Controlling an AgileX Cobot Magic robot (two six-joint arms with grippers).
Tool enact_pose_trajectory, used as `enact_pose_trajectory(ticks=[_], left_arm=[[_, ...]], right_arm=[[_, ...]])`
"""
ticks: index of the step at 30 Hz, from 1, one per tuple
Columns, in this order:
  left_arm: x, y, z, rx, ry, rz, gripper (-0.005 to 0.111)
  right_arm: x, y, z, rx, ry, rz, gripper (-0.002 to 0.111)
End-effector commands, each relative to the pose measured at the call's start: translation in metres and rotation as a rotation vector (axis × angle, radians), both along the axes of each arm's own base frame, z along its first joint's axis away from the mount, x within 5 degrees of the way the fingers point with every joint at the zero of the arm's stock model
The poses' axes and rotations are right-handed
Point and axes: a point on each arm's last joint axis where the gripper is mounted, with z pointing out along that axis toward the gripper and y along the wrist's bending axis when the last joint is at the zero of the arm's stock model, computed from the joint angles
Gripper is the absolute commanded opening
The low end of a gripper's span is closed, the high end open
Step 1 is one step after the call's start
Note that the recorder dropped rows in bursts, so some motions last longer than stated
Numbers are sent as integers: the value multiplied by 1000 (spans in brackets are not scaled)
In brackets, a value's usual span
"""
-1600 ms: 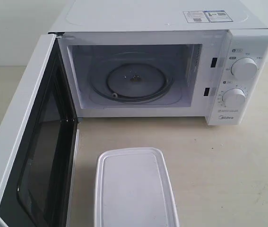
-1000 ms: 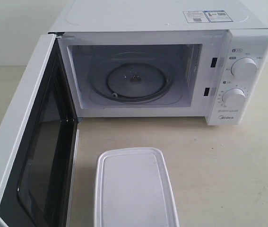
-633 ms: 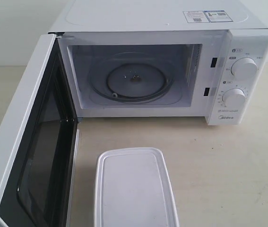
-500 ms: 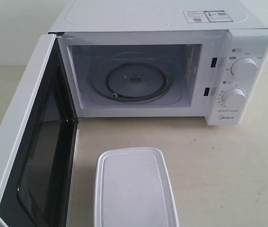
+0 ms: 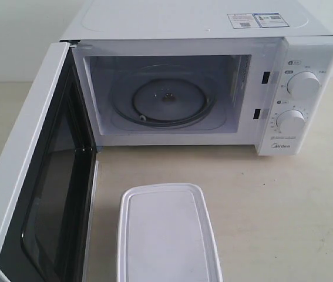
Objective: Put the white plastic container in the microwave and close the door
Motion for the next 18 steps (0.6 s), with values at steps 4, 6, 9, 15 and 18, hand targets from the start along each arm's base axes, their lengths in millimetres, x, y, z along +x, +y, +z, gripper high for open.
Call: enact_pose_trajectory(ticks=[4,6,9,15,18], left_arm=[[0,0,-1,-22,-1,3,4],[0,0,-1,-22,-1,3,4],[0,0,-1,-22,-1,3,4],[0,0,-1,-22,-1,3,4],[0,0,-1,-22,-1,3,4]], right_arm=[[-15,-1,48,43,-155,0,0],[-19,-1,58,57,-184,5,0],[-24,0,70,89,-224,15,0],[-31,1,86,142,-310,38,0],[-39,0,100,83,-362,37,0]])
